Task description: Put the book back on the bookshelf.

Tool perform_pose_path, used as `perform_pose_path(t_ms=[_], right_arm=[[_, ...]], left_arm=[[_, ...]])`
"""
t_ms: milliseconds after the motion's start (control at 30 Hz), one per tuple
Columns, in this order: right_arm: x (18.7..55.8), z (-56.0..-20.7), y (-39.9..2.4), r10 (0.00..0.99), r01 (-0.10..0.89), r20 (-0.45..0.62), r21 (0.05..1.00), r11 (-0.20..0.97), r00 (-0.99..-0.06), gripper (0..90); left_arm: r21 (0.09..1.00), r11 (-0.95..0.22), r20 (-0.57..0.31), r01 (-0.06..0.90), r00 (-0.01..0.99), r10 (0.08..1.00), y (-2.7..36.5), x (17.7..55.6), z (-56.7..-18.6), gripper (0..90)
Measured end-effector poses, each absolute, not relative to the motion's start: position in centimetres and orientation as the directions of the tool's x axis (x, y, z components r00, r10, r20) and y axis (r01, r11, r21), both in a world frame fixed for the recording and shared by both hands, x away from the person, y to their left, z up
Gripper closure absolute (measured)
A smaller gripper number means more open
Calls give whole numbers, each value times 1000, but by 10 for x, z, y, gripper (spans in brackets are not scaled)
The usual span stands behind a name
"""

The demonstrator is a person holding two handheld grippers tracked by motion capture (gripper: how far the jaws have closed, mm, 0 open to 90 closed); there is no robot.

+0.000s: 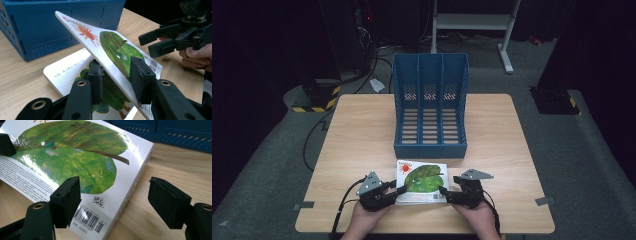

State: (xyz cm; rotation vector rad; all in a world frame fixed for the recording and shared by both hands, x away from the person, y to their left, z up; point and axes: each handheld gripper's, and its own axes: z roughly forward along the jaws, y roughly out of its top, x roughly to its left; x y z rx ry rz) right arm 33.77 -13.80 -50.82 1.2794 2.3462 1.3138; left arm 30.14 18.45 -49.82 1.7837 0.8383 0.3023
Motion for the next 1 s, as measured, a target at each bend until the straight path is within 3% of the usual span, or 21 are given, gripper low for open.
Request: perform_pose_path(t_ms=[100, 400, 567, 667, 767, 1000], right_arm=[[337, -509, -137, 749, 584, 216, 767, 267, -626, 247], [351, -518, -137, 691, 643, 357, 739, 202, -628, 181], [357, -525, -133, 626, 724, 492, 666, 177, -605, 151], [355, -524, -130, 627, 720, 485, 670, 182, -610, 165], [353, -521, -135, 634, 701, 468, 693, 169, -615, 242], [344, -511, -139, 671, 611, 359, 771, 179, -649, 328]], left_arm=[[918, -175, -158, 357, 732, 663, 183, 298, -497, 641], [937, -212, -82, 278, 765, 639, 182, 293, -495, 650], [939, -219, -69, 266, 769, 636, 181, 292, -495, 652], [936, -220, -76, 274, 768, 636, 182, 292, -495, 652], [931, -215, -93, 296, 759, 645, 183, 294, -496, 651], [919, -229, -95, 320, 744, 661, 181, 294, -499, 652]])
